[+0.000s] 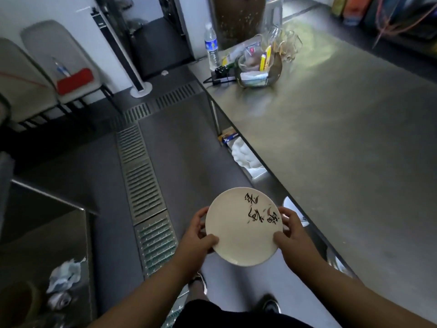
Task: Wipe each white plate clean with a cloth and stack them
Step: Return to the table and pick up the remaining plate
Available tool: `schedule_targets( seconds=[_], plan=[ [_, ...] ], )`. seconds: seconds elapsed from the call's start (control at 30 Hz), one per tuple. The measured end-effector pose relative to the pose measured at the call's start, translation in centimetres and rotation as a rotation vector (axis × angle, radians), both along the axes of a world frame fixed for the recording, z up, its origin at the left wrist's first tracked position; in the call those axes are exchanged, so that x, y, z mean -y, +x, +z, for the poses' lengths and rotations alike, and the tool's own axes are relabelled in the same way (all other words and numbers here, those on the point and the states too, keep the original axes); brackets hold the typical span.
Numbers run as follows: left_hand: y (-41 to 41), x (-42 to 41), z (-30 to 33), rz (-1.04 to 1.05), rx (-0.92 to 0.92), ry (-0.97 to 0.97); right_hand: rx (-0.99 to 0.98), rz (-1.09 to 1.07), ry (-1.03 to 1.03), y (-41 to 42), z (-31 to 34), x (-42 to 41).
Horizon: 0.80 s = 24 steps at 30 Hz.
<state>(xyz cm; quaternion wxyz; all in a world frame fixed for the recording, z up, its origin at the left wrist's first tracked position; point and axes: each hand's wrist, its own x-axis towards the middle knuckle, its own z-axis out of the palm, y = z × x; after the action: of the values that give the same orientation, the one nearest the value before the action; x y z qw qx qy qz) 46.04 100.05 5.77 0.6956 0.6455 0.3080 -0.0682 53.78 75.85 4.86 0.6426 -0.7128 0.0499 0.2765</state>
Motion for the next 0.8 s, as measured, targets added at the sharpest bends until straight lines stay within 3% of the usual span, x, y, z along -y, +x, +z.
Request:
schedule_targets(
  seconds=[0.2, 0.53, 0.8],
  plan=[
    [8.8, -5.2, -2.9, -0.261, -0.079, -0.016, -0.064, -0.211, -0.009, 3.0, -2.8, -3.8],
    [23.8, -11.2, -10.1, -0.885, -0.229, 0.069, -0.181, -0.787, -0.078, 3.4, -11.3, -12.6],
    [27.6, -9.1, -20.1, -1.056, -0.292, 0.169, -0.337, -1.054, -0.07, 2.8, -20.7, -15.3]
  ],
)
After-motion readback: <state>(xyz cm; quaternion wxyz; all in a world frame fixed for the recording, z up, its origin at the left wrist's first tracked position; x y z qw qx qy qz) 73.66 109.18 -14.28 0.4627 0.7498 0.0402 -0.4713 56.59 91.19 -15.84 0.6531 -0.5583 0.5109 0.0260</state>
